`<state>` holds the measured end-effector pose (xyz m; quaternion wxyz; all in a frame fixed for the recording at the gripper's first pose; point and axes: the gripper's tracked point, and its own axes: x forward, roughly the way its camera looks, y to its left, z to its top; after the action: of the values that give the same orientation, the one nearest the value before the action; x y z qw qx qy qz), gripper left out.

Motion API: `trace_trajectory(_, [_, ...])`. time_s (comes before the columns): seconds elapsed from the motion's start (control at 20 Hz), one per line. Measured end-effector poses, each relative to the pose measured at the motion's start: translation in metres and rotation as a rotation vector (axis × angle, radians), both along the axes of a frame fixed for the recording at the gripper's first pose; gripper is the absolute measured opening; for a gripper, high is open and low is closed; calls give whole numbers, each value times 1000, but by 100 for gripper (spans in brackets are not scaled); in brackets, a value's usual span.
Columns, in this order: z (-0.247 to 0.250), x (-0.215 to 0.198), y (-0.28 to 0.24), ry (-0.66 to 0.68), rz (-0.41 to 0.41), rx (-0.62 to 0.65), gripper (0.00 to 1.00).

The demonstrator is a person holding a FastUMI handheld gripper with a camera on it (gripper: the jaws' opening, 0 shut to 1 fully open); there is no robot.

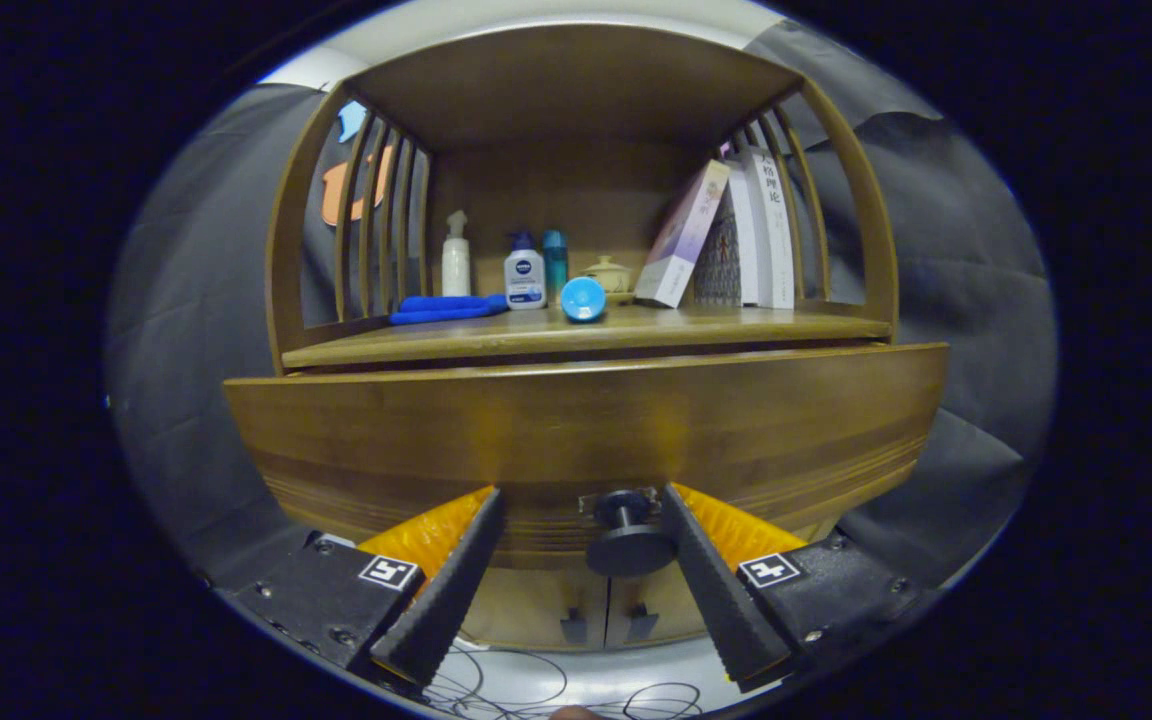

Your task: Pull open the drawer, take out the items inside it, and place them on the countertop above the cabinet.

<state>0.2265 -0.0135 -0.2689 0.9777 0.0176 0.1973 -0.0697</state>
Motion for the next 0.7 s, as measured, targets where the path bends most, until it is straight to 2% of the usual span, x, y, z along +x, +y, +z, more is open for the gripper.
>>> trace_trajectory(0.4, [-5, 39, -5, 23, 0, -9, 100])
trace_trajectory(0.7, [-7, 42, -9, 49, 13, -23, 100])
